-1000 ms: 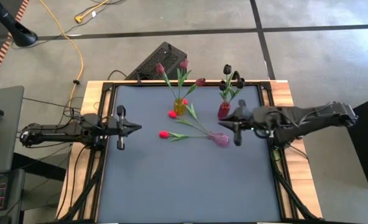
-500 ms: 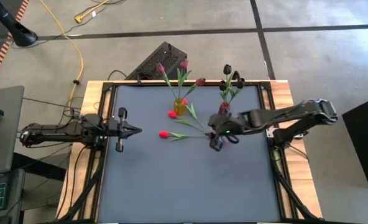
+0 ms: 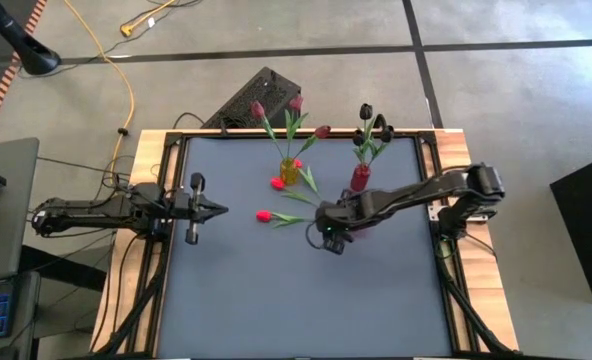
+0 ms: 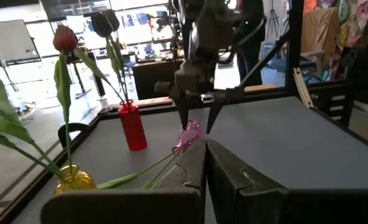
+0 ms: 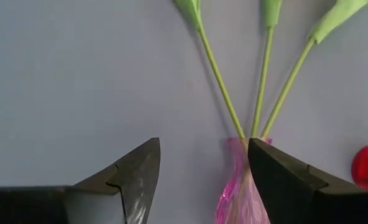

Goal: Sort flowers into vase by color
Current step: Move the purple flower vase to the center of the table

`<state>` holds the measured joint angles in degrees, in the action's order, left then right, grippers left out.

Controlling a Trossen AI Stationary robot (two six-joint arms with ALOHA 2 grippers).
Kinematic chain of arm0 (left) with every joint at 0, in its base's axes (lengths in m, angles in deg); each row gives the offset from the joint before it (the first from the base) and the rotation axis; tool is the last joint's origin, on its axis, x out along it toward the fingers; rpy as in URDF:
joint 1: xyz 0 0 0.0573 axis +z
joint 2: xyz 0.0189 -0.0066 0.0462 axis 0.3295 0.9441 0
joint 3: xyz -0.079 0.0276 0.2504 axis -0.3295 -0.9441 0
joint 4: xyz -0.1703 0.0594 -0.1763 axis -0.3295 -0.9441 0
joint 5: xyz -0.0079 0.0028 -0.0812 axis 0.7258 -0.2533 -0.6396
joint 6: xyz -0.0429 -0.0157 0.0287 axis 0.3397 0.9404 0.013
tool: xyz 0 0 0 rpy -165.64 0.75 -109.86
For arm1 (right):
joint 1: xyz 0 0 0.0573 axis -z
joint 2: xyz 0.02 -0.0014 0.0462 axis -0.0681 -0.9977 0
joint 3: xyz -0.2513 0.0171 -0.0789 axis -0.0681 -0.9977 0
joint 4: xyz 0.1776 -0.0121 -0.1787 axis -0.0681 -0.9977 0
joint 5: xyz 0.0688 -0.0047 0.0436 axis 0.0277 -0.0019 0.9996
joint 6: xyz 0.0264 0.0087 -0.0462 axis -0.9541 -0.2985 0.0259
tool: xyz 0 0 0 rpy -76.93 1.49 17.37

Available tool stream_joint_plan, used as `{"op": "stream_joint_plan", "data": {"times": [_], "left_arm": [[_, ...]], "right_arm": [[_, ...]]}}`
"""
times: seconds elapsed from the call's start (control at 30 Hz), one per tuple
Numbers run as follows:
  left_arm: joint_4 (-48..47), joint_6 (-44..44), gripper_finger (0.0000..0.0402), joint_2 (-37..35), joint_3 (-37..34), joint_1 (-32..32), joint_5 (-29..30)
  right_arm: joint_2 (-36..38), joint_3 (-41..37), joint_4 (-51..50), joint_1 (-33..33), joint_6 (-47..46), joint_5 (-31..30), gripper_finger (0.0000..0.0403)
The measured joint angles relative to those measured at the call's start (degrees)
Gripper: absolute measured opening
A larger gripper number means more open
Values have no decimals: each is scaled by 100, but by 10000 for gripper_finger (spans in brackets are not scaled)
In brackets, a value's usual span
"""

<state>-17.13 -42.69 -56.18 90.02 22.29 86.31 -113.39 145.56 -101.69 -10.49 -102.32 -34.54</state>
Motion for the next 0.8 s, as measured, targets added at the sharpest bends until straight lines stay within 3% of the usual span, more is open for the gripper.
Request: {"op": "stream_joint_plan", "data": {"times": [0.43, 0.8], "left_arm": [[82, 244, 0, 0, 0, 0, -361], [83, 298, 0, 0, 0, 0, -451]], "right_arm": [[-1055, 472, -1003, 270, -282, -120, 270], [-1213, 460, -931, 385, -280, -181, 270]]}}
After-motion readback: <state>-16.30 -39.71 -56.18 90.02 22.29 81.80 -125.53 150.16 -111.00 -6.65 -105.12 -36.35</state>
